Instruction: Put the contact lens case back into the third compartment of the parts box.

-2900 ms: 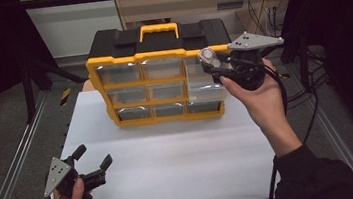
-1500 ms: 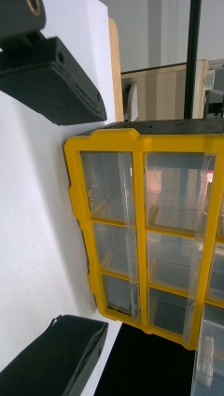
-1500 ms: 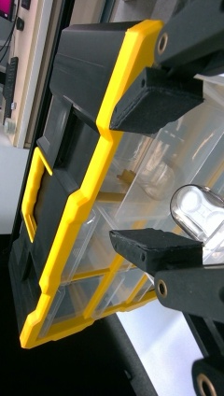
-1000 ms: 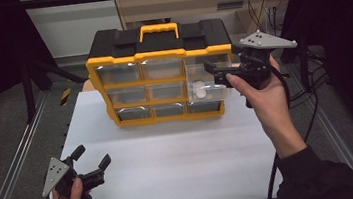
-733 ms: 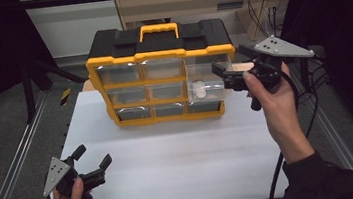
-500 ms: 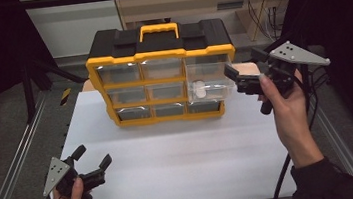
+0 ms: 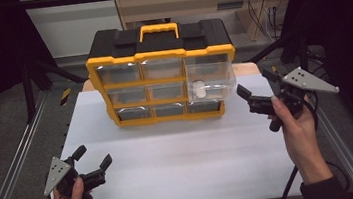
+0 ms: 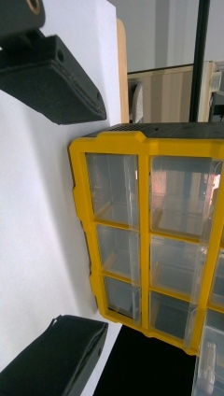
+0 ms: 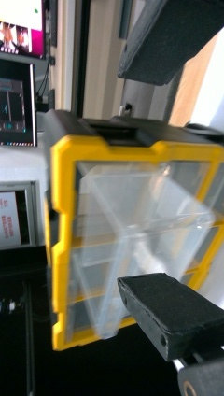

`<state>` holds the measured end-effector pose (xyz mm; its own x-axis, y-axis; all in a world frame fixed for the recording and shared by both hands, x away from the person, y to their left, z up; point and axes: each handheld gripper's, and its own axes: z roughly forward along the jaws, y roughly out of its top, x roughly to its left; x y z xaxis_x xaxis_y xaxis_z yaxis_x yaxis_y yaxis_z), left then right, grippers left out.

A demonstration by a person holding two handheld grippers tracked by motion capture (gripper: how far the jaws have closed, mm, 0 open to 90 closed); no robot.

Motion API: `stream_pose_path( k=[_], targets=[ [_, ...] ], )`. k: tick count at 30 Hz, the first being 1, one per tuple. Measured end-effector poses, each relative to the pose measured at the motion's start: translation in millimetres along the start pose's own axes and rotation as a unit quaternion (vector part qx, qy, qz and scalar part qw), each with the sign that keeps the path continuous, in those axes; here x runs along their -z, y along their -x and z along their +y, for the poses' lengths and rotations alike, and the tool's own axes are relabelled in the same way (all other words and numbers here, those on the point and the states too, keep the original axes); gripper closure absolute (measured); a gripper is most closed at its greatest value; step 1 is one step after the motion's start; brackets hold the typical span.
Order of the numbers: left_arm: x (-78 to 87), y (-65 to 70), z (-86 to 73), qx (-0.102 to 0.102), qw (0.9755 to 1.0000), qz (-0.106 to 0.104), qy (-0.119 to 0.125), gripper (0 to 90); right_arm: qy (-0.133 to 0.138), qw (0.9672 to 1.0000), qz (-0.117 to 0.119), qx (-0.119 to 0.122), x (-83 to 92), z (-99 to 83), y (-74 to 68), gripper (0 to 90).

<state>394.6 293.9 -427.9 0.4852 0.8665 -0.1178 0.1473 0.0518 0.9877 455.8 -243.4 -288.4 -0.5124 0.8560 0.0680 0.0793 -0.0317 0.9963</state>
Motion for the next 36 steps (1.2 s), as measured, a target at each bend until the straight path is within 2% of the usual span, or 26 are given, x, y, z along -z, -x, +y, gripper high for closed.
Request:
stream_pose_path(
  k=[3,8,15,17,21,27,31,36],
  targets=[
    [-0.2,-0.3,-0.1,-0.001,1.0000,0.000,-0.001,1.2,-0.006,1.0000,-0.005,0.006,4.9,-14.0,-0.7,3.1],
    [-1.3,3.0,0.2,-0.018,0.9998,0.003,-0.006,1.1,-0.022,0.9997,-0.003,0.005,10.5,-38.9,-1.8,3.1],
    [-2.3,4.2,-0.1,-0.022,0.9997,-0.001,-0.009,1.1,-0.039,0.9992,-0.003,0.003,16.6,-67.3,-0.6,3.5],
    [-2.3,3.7,-0.3,-0.014,0.9999,-0.004,-0.007,1.1,-0.042,0.9991,-0.005,-0.001,17.9,-73.1,0.0,3.5],
    [-1.8,2.8,-0.3,-0.012,0.9999,-0.003,-0.006,1.1,-0.049,0.9988,-0.008,-0.003,21.5,-84.9,1.4,3.5],
    [-2.7,3.4,-0.8,-0.012,0.9999,-0.007,-0.007,1.1,-0.052,0.9985,-0.019,-0.004,27.1,-100.0,5.8,5.1],
    [-3.6,5.6,-0.5,-0.016,0.9998,-0.011,-0.007,1.1,-0.056,0.9981,-0.021,-0.013,29.2,-107.3,8.6,5.1],
    [-2.7,4.0,-0.5,-0.012,0.9999,-0.008,-0.005,1.1,-0.064,0.9976,-0.023,-0.010,30.9,-116.2,9.0,4.3]
  ],
)
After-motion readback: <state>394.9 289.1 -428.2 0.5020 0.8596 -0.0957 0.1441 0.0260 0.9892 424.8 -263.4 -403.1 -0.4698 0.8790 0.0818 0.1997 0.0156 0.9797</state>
